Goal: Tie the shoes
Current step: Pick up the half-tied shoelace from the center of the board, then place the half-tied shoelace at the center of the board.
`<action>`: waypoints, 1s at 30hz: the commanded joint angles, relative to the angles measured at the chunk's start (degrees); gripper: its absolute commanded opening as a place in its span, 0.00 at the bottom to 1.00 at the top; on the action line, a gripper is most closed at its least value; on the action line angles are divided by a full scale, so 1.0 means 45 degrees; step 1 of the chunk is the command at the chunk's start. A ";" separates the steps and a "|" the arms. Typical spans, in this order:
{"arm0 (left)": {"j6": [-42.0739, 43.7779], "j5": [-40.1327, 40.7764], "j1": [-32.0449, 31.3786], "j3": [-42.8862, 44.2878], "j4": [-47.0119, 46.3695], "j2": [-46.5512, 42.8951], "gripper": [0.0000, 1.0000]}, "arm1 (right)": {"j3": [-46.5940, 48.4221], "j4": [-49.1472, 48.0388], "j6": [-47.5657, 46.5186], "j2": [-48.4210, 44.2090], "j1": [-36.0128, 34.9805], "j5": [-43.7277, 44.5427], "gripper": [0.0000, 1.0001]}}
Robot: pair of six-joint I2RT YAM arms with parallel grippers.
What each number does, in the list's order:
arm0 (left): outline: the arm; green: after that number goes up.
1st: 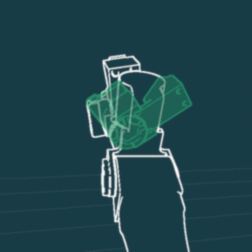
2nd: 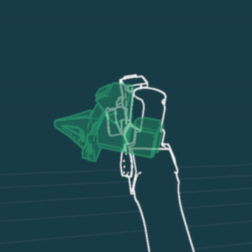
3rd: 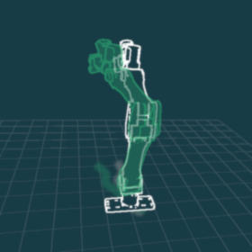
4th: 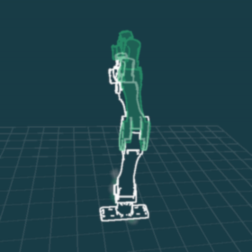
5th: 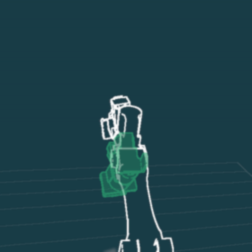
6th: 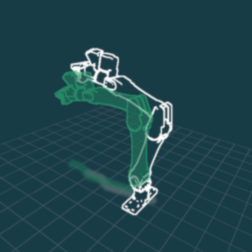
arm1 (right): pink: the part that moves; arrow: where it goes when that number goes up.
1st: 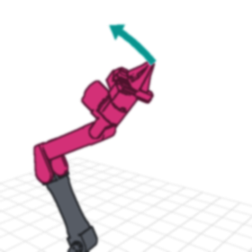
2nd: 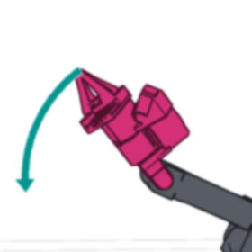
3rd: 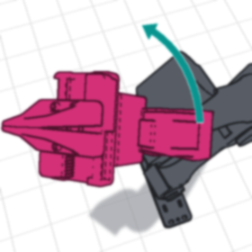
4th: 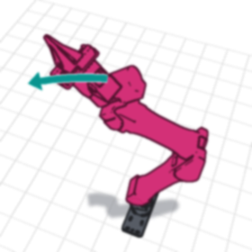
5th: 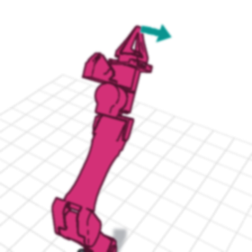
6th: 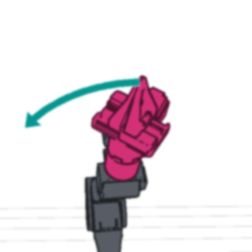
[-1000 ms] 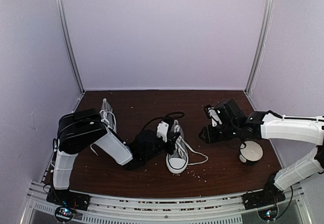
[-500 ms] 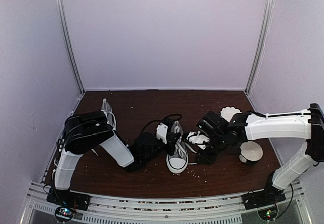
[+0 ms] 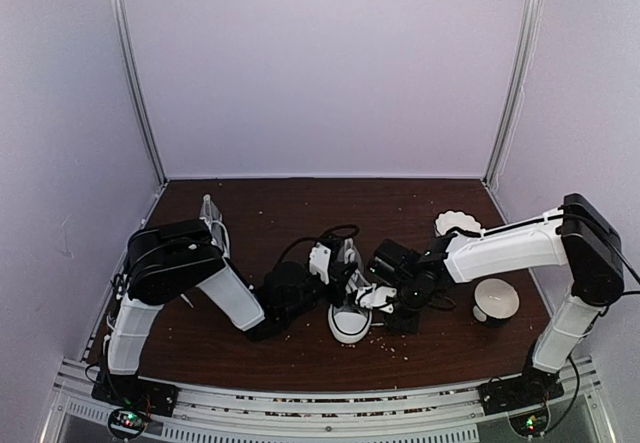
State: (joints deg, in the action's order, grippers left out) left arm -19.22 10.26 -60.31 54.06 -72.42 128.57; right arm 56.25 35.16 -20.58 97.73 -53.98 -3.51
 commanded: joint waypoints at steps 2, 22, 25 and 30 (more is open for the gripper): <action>-0.0025 -0.0113 0.0097 0.0046 -0.0960 0.0148 0.00 | -0.0178 0.0388 0.0013 -0.0025 -0.0206 0.0701 0.00; 0.0223 -0.0226 0.0102 -0.0257 -0.1631 0.0188 0.00 | 0.4448 -0.7882 1.1195 0.0405 0.4663 -0.6746 0.00; 0.0272 -0.0172 0.0101 -0.0370 -0.1821 0.0159 0.00 | 0.5116 -0.8077 1.1557 0.1168 0.3885 -0.6513 0.00; 0.0268 -0.0203 0.0102 -0.0431 -0.1967 0.0159 0.00 | 0.5369 -0.7898 1.1835 0.1545 0.3327 -0.6305 0.01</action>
State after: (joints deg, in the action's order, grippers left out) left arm -18.76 9.58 -60.31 52.66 -76.29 128.60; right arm 78.41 1.93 28.80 105.27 -37.34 -31.20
